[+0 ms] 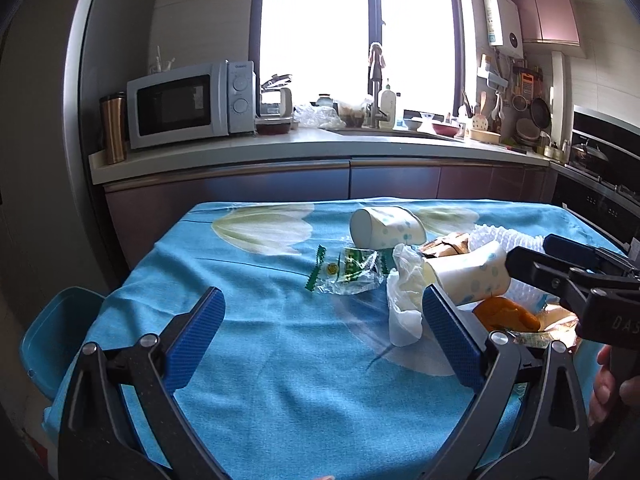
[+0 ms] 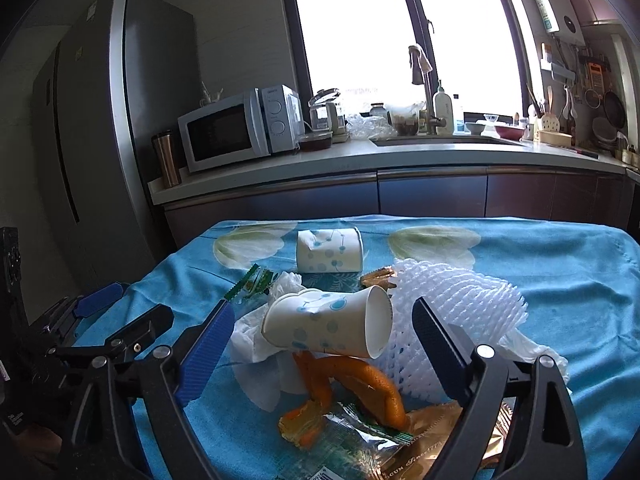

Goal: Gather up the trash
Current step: 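Grasp the white crumpled tissue with the left tool while the right tool grasps the green snack wrapper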

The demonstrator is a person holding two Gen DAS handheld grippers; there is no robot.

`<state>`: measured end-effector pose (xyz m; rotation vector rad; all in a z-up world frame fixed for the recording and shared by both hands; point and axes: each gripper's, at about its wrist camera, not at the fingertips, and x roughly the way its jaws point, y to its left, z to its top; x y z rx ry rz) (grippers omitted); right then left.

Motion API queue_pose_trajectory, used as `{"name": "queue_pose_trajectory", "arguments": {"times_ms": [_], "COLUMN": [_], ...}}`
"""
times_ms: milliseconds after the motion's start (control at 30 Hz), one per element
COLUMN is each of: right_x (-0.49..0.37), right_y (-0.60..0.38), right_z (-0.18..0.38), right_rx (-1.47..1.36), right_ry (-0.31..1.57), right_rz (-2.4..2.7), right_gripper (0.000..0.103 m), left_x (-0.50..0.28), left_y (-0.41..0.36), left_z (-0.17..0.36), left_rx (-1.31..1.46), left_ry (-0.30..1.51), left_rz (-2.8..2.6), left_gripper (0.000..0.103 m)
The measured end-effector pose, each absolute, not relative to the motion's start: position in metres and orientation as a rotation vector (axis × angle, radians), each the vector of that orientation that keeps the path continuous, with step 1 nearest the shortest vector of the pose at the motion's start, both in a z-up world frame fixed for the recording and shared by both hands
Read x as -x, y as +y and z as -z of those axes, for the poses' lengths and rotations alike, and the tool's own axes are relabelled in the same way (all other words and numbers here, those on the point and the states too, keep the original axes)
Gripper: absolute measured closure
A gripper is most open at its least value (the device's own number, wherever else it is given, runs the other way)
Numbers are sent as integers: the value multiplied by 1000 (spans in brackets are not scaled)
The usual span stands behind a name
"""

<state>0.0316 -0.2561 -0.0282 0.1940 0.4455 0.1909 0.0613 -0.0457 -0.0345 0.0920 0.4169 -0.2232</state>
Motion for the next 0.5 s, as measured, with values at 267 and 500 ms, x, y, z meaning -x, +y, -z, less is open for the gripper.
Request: {"name": "queue_pose_trajectory", "arguments": {"times_ms": [267,500], "right_x": [-61,-66], "right_y": [-263,-273], "right_z": [46,53], "right_rx": [-321,-340], "right_ry": [611,654], "right_rz": [-275,-280], "right_gripper": [48,71], "left_x": [-116,-142], "left_y": [-66,-85], "left_z": [67,81], "left_rx": [-90,-55], "left_ry": [643,759], "left_rz": [345,490], "left_gripper": [21,60]}}
